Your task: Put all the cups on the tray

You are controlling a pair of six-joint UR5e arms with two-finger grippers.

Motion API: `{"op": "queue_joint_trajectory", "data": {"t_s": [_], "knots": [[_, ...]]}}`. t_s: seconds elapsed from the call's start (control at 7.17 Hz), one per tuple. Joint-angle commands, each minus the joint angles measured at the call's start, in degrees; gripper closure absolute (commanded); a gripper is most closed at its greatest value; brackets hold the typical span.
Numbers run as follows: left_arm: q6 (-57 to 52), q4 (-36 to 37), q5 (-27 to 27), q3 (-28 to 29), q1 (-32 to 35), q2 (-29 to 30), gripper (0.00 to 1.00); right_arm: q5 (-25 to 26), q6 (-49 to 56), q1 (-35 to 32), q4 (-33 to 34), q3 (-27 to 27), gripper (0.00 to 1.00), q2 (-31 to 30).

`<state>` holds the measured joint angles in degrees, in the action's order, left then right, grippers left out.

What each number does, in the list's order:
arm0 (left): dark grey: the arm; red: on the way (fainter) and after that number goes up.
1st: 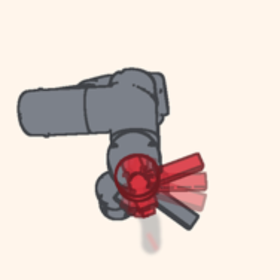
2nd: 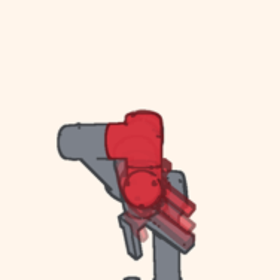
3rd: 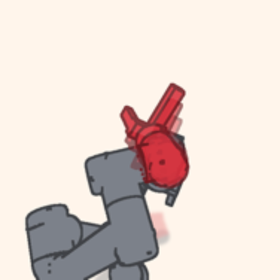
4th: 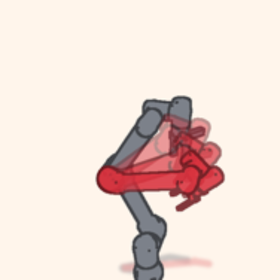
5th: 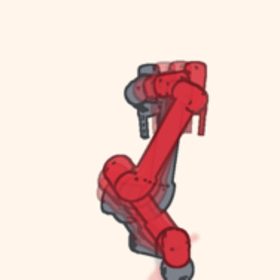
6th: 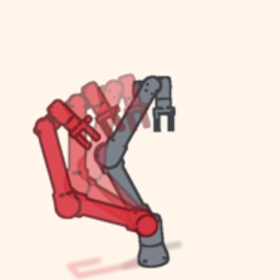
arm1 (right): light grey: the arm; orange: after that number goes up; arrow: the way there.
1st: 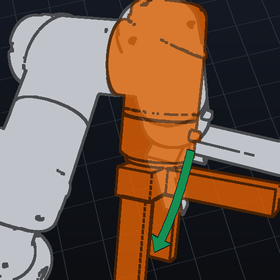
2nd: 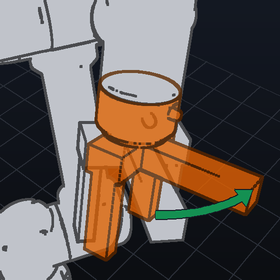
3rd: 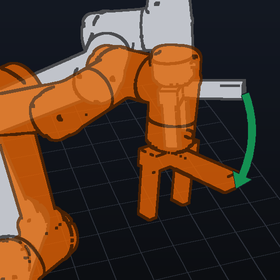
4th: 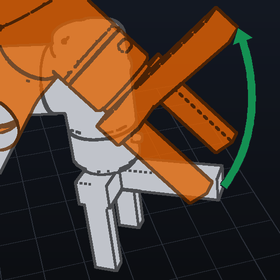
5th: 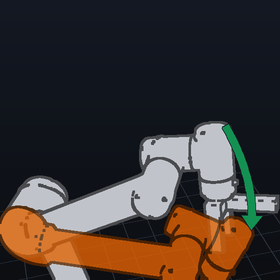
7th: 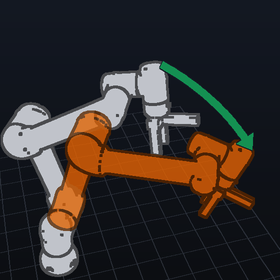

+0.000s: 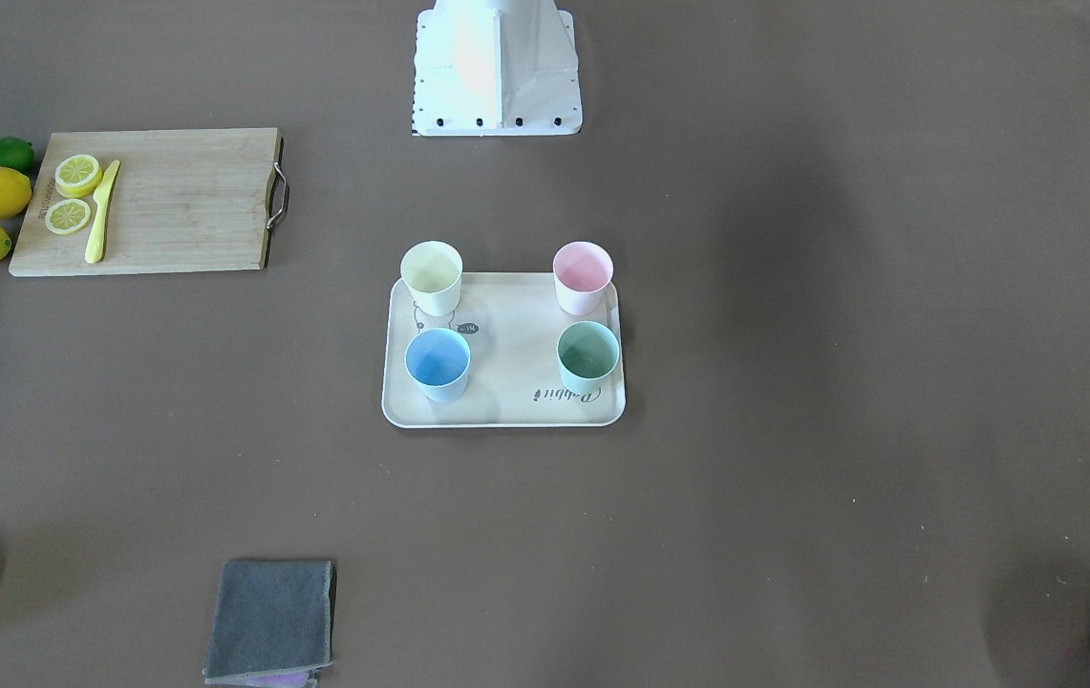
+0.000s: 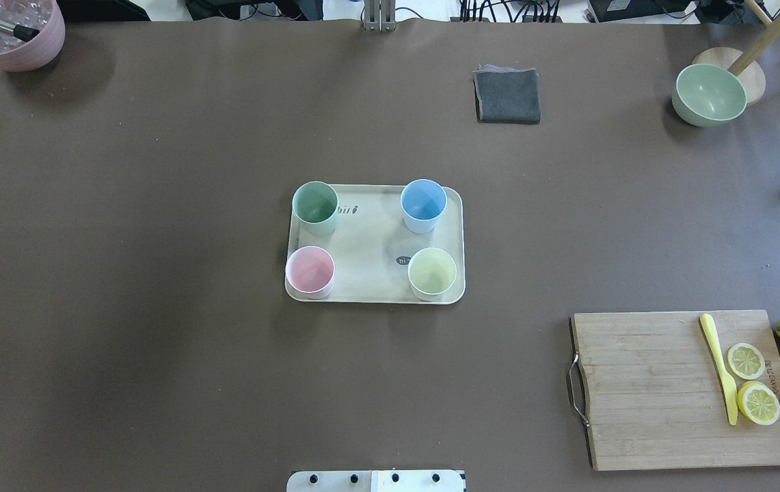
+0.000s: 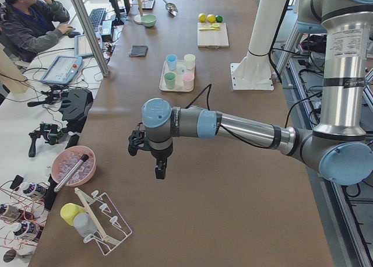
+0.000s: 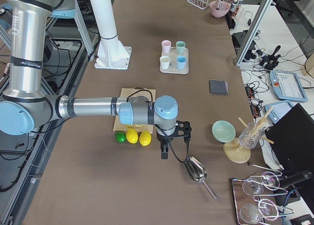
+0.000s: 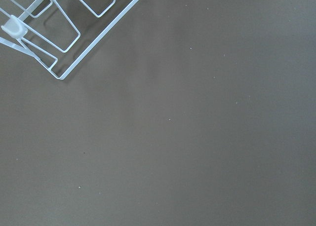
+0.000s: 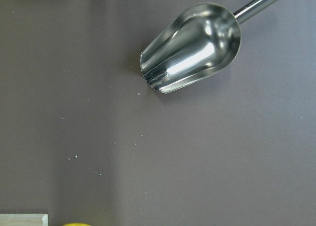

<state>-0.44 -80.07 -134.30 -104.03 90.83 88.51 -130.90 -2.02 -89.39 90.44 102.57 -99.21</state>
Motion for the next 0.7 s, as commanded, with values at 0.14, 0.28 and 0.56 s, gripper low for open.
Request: {"op": "queue_joint_trajectory", "data": {"t_s": [0.14,0.28,0.56], "knots": [[0.0,0.0,0.0,-0.03,-0.04,0.0,0.02,-0.67,0.0,0.0,-0.09,0.0,0.0,-0.02],[0.0,0.0,0.0,-0.03,-0.04,0.0,0.02,-0.67,0.0,0.0,-0.09,0.09,0.0,-0.02],[0.0,0.0,0.0,-0.03,-0.04,0.09,0.02,-0.75,0.0,0.0,-0.09,0.35,0.0,-0.02]]}}
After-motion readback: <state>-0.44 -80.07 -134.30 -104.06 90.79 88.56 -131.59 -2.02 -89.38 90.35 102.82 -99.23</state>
